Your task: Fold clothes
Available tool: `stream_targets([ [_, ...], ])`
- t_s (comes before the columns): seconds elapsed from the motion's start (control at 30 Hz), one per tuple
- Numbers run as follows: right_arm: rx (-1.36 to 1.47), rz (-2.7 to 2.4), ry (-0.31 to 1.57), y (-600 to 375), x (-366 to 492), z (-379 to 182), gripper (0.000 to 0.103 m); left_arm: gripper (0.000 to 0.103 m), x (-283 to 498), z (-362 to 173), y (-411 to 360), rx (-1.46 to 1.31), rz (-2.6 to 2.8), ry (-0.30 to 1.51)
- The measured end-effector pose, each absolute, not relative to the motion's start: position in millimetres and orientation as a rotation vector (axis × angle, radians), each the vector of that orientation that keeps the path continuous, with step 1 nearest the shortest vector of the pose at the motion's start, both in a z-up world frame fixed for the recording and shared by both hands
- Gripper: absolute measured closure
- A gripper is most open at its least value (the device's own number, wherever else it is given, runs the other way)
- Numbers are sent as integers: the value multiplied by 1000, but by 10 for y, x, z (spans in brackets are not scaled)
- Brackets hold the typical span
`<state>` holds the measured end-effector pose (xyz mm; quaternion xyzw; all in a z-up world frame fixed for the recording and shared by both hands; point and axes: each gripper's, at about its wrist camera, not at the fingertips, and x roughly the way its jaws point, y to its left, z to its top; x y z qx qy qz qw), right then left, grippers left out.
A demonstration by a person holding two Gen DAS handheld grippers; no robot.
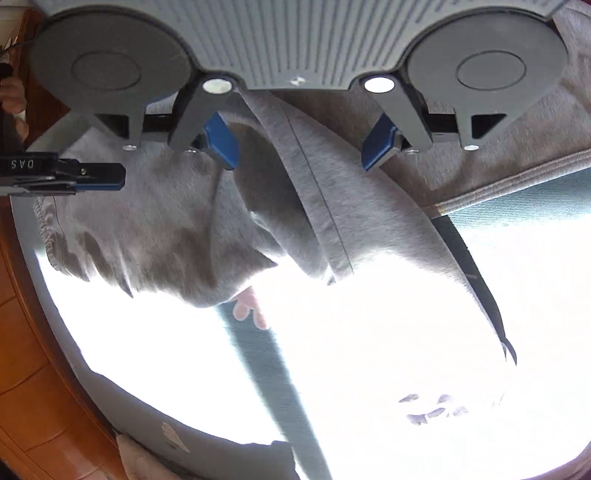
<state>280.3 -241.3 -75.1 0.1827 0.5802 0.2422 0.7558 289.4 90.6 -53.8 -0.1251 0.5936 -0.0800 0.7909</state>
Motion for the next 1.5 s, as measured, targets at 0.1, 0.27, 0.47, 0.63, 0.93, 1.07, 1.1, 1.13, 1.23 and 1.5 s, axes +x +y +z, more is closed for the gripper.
stream_targets([
  [0.1,390,574,1283,-2184,2822,-737,68,41,3035,-654,1319,-426,-15,1217],
  [0.27,334,609,1312,-1931,2814,-739,68,41,3386,-933,1744,-562,92,1155],
  [0.47,311,613,1334,-1805,2836,-750,68,39,3701,-1065,1842,-627,51,1092],
  [0.63,310,612,1339,-1720,2864,-775,68,86,3811,-1037,1798,-581,60,1087],
  [0.93,304,601,1347,-1727,2877,-794,68,97,3486,-401,1696,-599,16,1008],
  [1.07,298,606,1354,-1743,2878,-801,68,97,3186,-47,1669,-601,30,977],
  [1.1,296,607,1356,-1747,2878,-803,68,97,3086,25,1663,-603,41,974],
  [1.13,294,609,1357,-1751,2878,-805,68,97,2979,92,1663,-607,58,974],
  [1.23,290,613,1362,-1762,2879,-810,68,97,2738,178,1685,-618,107,985],
  [1.5,270,620,1380,-1779,2878,-839,68,97,2400,35,1704,-508,155,1049],
])
